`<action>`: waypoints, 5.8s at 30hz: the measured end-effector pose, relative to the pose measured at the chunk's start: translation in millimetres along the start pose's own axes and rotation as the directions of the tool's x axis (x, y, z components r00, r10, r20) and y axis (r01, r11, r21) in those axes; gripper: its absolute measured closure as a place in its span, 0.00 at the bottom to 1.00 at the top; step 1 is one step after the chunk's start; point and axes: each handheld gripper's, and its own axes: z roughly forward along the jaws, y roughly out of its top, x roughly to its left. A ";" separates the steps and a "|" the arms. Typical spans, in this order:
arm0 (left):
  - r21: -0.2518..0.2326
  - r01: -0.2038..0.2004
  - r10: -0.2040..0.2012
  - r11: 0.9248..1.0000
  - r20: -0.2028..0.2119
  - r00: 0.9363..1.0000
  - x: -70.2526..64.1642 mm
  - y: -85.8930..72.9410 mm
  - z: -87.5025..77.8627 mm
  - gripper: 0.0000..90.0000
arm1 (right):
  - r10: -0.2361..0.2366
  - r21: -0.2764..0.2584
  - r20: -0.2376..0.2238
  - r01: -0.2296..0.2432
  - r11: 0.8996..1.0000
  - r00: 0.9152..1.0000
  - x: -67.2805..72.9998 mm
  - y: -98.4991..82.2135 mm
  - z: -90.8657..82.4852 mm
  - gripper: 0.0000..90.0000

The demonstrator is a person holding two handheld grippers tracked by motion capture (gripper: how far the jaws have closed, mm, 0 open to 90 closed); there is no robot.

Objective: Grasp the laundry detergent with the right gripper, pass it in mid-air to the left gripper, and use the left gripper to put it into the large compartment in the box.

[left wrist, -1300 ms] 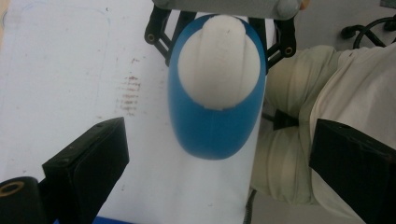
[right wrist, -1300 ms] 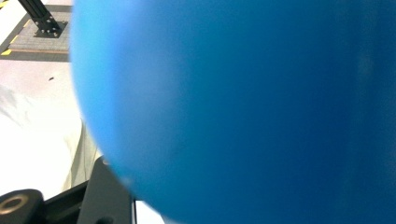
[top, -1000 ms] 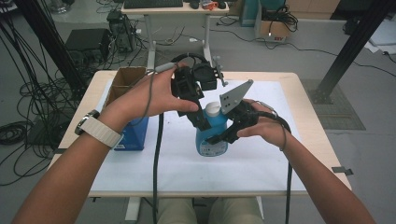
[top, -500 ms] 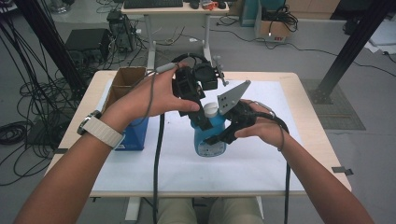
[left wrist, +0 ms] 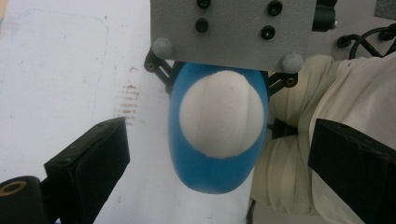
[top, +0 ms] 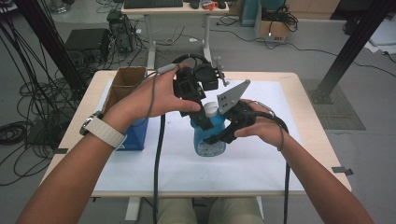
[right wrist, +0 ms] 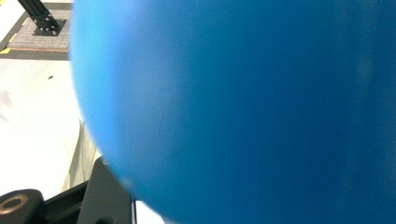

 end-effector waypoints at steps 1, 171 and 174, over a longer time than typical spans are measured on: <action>0.000 0.000 0.000 1.000 0.000 1.000 0.0 0.0 0.0 0.06 | 0.000 0.000 0.000 0.000 1.000 1.000 0.0 0.0 0.0 0.48; -0.006 -0.005 0.005 1.000 0.007 1.000 0.6 -1.8 3.5 0.07 | 0.000 0.017 -0.012 0.001 1.000 1.000 -4.9 -2.8 -1.6 0.48; -0.005 -0.005 0.005 1.000 0.007 1.000 0.5 -1.2 4.3 0.07 | 0.004 0.016 -0.014 -0.004 1.000 1.000 -4.2 -2.4 -1.9 0.48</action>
